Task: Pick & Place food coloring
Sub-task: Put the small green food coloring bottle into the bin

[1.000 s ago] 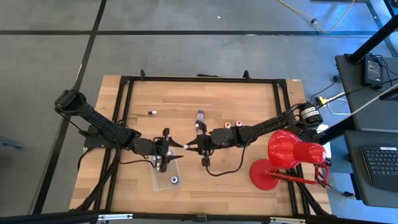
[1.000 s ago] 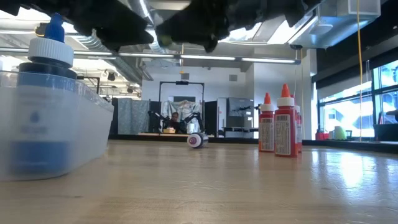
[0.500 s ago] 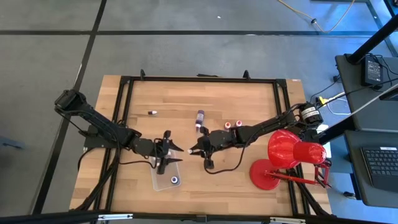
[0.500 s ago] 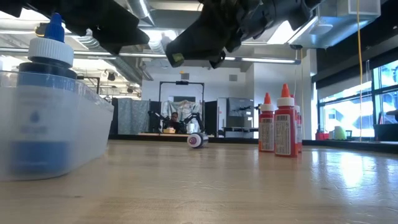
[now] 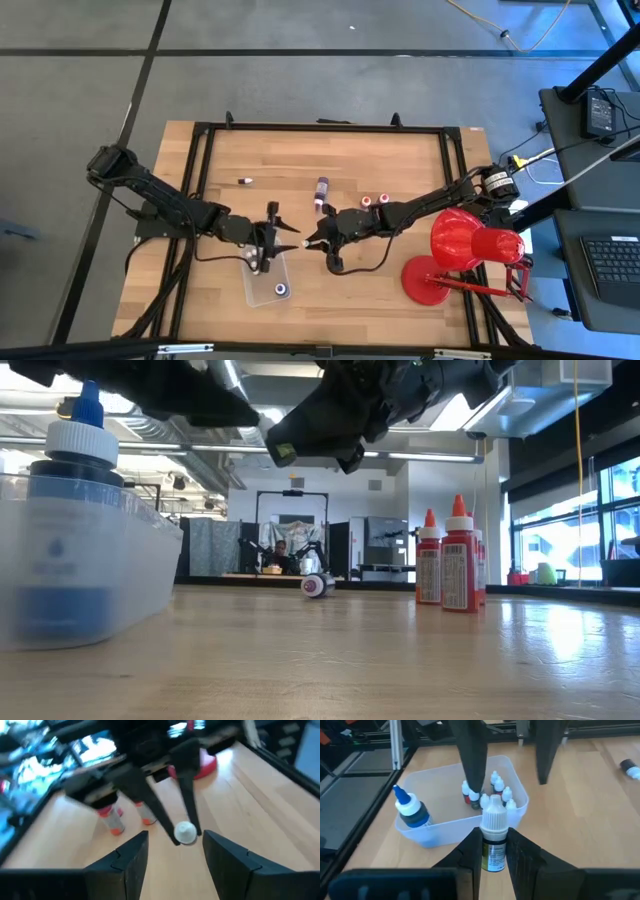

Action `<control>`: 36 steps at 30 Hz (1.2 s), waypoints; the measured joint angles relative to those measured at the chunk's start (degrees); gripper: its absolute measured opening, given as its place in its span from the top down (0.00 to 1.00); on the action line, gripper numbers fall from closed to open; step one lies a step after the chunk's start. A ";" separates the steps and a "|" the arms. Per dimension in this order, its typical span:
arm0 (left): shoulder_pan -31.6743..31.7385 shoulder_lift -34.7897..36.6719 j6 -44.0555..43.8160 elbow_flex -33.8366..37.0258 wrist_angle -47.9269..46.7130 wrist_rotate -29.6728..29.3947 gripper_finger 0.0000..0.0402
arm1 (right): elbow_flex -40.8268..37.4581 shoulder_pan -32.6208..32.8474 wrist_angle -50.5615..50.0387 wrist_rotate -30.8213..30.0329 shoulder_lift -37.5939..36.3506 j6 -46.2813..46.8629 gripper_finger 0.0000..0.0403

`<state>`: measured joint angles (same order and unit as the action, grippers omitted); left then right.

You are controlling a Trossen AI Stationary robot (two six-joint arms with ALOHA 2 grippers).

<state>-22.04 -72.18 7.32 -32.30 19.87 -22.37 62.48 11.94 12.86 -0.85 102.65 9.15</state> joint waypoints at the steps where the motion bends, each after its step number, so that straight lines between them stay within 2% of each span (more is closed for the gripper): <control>1: 0.08 0.00 2.55 -0.38 -0.78 0.49 0.54 | 0.00 0.00 0.00 0.81 0.00 0.41 0.81; 9: 0.10 0.00 25.16 -1.41 -3.69 0.98 0.54 | 0.00 -0.02 0.04 2.64 0.00 4.37 0.81; 14: 0.18 0.00 34.31 -1.41 -3.61 1.59 0.54 | 0.00 -0.04 0.09 2.64 0.00 7.52 0.81; 20: 3.98 0.01 31.83 -4.23 -7.27 12.13 0.54 | 0.00 -0.04 -0.03 2.64 0.00 10.48 0.81; 26: 6.32 -0.02 32.64 -7.60 -14.04 17.35 0.54 | -0.02 -0.04 -0.30 2.65 -0.02 12.74 0.81; 31: 6.51 -2.33 34.60 -8.80 -14.48 19.16 0.54 | -0.02 -0.15 -0.18 4.95 -0.02 14.09 0.81; 36: 6.55 -8.19 35.94 -11.73 -14.68 19.22 0.54 | -0.02 -0.13 -0.39 5.66 -0.02 14.71 0.81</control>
<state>-15.49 -80.37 43.27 -44.04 5.18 -3.15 62.46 11.81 12.48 4.81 102.63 23.86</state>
